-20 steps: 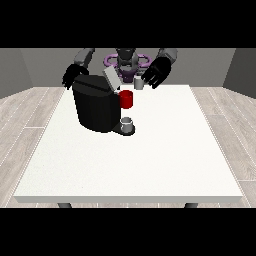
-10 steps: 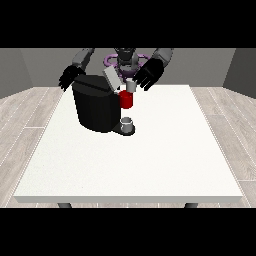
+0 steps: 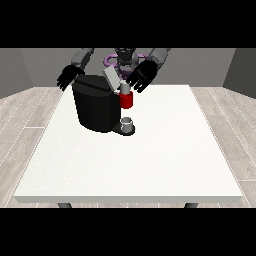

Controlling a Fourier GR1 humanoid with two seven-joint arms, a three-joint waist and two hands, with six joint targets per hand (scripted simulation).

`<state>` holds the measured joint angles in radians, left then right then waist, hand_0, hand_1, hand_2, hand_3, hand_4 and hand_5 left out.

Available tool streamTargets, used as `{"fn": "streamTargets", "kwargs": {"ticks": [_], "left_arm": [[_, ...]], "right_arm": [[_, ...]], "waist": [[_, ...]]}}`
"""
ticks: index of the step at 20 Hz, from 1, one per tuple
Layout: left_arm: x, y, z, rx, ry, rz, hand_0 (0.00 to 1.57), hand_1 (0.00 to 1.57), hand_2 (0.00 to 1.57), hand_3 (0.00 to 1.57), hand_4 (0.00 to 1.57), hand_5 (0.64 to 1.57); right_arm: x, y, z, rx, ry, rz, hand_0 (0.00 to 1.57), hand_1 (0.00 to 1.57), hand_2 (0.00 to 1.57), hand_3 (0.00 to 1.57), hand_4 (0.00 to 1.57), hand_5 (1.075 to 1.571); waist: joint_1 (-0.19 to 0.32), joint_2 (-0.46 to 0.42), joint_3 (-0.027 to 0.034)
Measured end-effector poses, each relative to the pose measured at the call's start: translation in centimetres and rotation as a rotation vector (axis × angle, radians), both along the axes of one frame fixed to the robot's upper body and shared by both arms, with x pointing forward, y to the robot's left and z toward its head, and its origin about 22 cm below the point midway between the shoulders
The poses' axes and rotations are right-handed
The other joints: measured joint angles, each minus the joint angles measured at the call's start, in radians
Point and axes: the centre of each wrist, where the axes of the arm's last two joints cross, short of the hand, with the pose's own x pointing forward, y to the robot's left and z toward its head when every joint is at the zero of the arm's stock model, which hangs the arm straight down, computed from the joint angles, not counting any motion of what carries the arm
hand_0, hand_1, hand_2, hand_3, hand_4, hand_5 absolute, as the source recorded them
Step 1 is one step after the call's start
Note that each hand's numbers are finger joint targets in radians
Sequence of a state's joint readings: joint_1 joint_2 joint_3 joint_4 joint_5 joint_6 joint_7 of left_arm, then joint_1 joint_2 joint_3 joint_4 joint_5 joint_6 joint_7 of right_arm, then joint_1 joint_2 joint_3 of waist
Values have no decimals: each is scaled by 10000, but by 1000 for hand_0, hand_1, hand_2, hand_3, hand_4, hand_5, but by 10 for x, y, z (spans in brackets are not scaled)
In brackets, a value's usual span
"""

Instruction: Insert the coffee pod into the coffee machine and close the lid

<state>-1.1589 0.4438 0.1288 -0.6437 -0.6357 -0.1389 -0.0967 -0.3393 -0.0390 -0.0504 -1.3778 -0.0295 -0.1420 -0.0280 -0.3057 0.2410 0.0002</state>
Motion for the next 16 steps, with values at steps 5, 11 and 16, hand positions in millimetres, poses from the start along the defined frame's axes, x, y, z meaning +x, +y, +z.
{"fn": "streamTargets", "kwargs": {"ticks": [5,11,16], "left_arm": [[1,-12,-4,100,-77,-317,1185,1185,1264,1195,497,1571],[1,-10,-14,199,113,-475,1186,1186,1269,1202,515,1571],[1,-5,-14,262,139,-305,1208,1208,1265,1191,493,1571]], "right_arm": [[0,-4,-6,19,-161,-248,0,0,0,0,481,1571],[-3,-5,-9,63,-59,-373,0,0,0,0,448,1571],[-4,-9,-7,7,-64,-291,0,0,0,0,445,1571]], "waist": [[186,121,1],[268,-39,3],[184,42,0]]}}
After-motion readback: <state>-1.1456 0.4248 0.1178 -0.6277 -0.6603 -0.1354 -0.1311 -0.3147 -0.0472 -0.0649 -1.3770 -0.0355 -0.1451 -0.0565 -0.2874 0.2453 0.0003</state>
